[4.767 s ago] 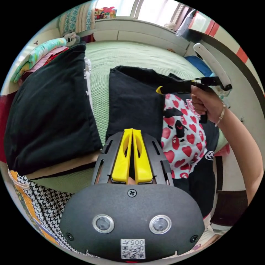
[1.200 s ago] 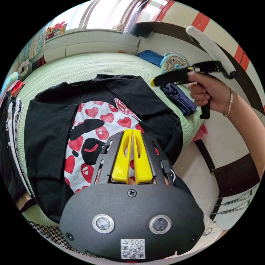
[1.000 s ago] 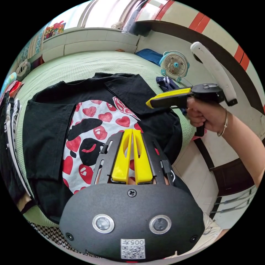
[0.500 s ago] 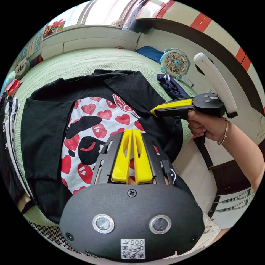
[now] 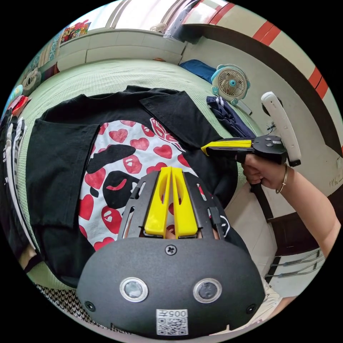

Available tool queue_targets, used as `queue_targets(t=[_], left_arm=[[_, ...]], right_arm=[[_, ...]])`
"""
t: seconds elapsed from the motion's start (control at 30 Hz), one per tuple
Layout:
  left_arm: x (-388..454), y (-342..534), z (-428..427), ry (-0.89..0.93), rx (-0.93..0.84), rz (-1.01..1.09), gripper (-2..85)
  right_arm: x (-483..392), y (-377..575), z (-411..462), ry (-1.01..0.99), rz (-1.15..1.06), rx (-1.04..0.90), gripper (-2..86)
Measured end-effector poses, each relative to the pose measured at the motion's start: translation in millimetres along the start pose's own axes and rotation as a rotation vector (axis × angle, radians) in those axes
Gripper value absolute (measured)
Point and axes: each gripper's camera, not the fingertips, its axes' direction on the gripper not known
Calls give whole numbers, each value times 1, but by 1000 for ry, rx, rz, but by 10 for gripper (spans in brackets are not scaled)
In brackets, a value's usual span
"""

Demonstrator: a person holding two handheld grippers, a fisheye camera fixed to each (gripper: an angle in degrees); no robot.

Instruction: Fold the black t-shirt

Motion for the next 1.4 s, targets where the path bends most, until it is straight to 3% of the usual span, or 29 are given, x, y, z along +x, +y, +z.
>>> queue_targets(t=[0.23,0.5,0.73,1.0,1.27,1.4], left_arm=[[-4,-14,4,-36,1,10,-6],[-4,-30,4,-87,21,52,-5],[-13,-61,-22,-150,85,85,-2],[-108,-124,-77,-261,138,-54,42],[-205,-217,-77,-512,49,20,86],[-232,-252,-68,-506,22,31,94]], right_arm=[[1,-2,8,61,-12,2,-10],[45,1,13,-124,162,18,-15],[50,0,13,-84,140,18,-15],[79,4,-1,-234,151,80,41],[115,-49,-27,-162,84,192,75],[130,-101,-18,-149,101,194,83]])
